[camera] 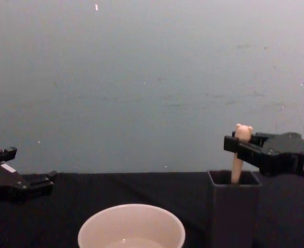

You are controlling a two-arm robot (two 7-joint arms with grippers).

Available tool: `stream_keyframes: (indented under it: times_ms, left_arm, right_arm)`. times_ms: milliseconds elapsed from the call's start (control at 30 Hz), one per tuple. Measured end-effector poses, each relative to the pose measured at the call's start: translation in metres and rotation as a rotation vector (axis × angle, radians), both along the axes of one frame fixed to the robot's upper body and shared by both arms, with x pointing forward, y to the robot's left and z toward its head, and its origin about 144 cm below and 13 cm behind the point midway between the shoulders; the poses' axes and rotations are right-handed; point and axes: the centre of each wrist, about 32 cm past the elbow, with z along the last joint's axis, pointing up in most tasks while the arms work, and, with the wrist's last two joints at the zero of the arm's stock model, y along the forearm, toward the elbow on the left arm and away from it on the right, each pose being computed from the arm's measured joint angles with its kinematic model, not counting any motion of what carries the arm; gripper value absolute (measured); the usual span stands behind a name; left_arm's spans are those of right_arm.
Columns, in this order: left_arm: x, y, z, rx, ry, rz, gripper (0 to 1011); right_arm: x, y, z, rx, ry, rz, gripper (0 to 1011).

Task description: Pick up the stirring spoon with one hand, stir inside the cup, then place it back in its original position.

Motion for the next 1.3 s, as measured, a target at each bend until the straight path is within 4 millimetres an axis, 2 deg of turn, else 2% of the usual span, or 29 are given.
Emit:
stream_keyframes:
  times_ms: [367,867,1000,1133,1200,1233,1300]
  left_arm:
    - [0.0,0.0,0.0,0.0,0.0,0.0,1001]
    - [0.0,0.0,0.0,0.0,0.0,0.0,1001]
    - [0.0,0.0,0.0,0.0,0.0,0.0,1001]
    - [0.0,0.0,0.0,0.0,0.0,0.0,1001]
    - [0.0,0.0,0.0,0.0,0.0,0.0,1001]
    - [0.0,0.0,0.0,0.0,0.0,0.0,1001]
    - [0.0,0.0,0.0,0.0,0.0,0.0,1001]
  right_arm:
    - [-0.0003,0.0037,-0.0081,-0.019,0.027,0.005,188]
    - [-0.0005,0.0045,-0.0089,-0.03,0.028,0.0,190]
    - [-0.0005,0.0044,-0.0087,-0.028,0.028,0.0,256]
    - [-0.0004,0.0043,-0.0085,-0.027,0.028,0.001,422]
    - [-0.0004,0.0043,-0.0085,-0.027,0.027,0.001,457]
    - [-0.0004,0.0043,-0.0084,-0.026,0.027,0.001,524]
    - [-0.0004,0.0042,-0.0083,-0.026,0.027,0.001,567]
